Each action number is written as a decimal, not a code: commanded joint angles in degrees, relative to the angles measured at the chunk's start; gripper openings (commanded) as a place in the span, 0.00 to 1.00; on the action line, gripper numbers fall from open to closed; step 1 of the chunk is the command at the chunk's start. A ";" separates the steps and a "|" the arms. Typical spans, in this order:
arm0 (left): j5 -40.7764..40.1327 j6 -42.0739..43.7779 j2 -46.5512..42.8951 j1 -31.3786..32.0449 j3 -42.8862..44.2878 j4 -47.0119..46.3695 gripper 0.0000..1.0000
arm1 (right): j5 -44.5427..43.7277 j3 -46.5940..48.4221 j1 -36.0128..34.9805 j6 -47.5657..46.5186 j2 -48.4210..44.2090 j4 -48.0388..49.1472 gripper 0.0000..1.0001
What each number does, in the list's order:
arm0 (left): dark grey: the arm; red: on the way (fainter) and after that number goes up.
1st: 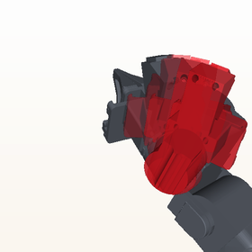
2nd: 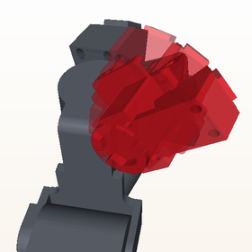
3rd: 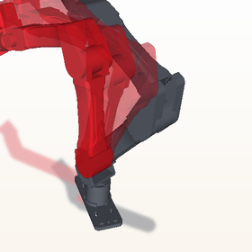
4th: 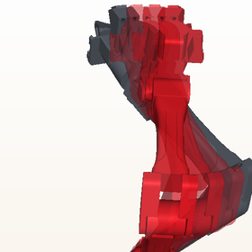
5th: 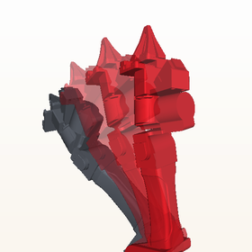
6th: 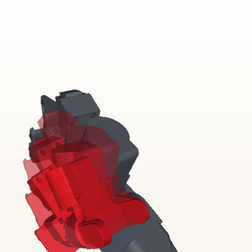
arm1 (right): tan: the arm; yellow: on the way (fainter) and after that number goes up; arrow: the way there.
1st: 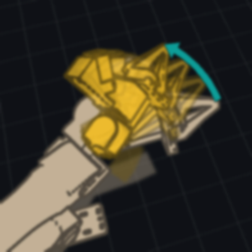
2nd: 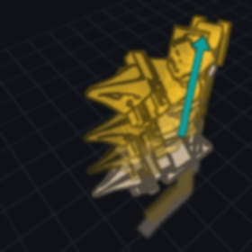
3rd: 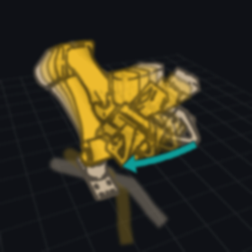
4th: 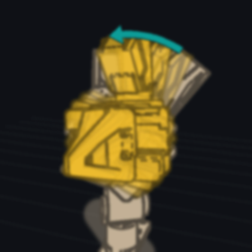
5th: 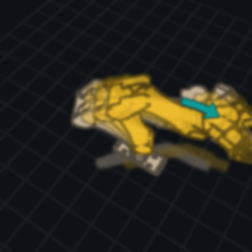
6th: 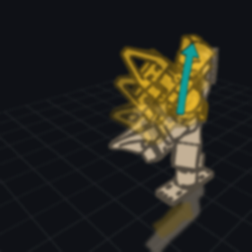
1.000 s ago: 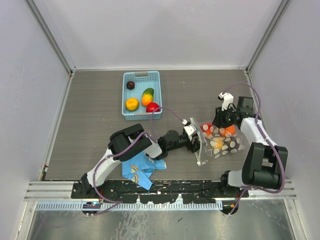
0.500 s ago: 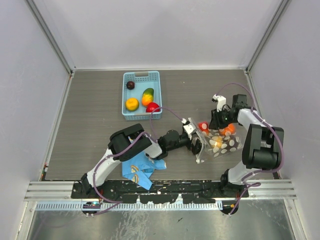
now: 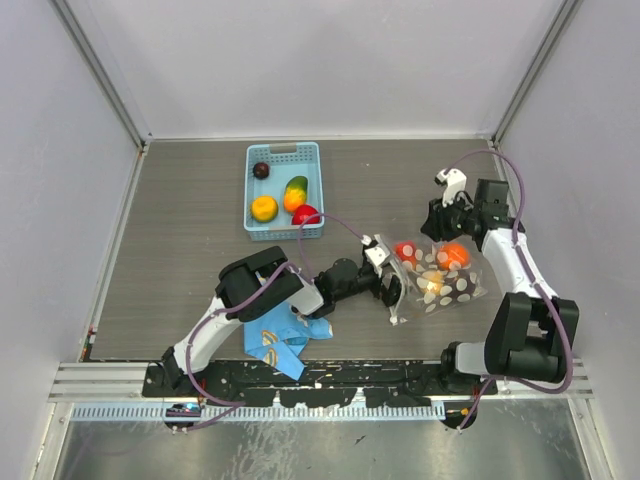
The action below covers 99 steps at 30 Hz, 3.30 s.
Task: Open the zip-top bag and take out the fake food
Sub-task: Pick up the fake fruit from the zipper food storage bag.
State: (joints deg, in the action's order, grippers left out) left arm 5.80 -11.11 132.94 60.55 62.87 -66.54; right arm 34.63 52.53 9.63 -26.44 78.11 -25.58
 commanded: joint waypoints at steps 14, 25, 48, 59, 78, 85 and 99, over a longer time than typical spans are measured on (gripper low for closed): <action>0.55 0.33 -1.54 -0.79 0.91 -2.42 0.98 | -11.01 5.54 -7.78 0.40 12.44 0.93 0.34; -3.73 0.71 -3.45 -0.88 -0.59 0.05 0.98 | -2.55 8.30 -8.44 -8.96 16.84 -9.53 0.28; -5.79 1.07 -4.47 -0.96 0.25 4.31 0.74 | 4.05 10.49 -12.66 -18.47 20.13 -19.06 0.18; -3.54 1.20 -9.34 -0.96 -4.16 2.54 0.30 | 9.09 11.13 -7.20 -19.12 13.98 -19.84 0.21; 1.86 -4.92 -15.02 -1.01 -7.99 5.89 0.15 | 24.98 0.46 3.73 -82.22 -2.69 -50.77 0.99; 1.93 -5.48 -15.66 -1.05 -7.96 6.98 0.14 | 16.98 -5.08 1.36 -61.07 -7.61 -33.27 0.92; 1.76 -7.17 -19.07 -1.02 -9.70 9.35 0.12 | 10.08 -2.00 -3.39 -56.54 -1.84 -33.09 0.15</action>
State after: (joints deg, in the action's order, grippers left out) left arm 7.31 -17.45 117.93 59.86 54.15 -55.86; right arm 46.74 47.51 6.55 -84.88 76.23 -59.57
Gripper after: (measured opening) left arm 0.626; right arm 0.217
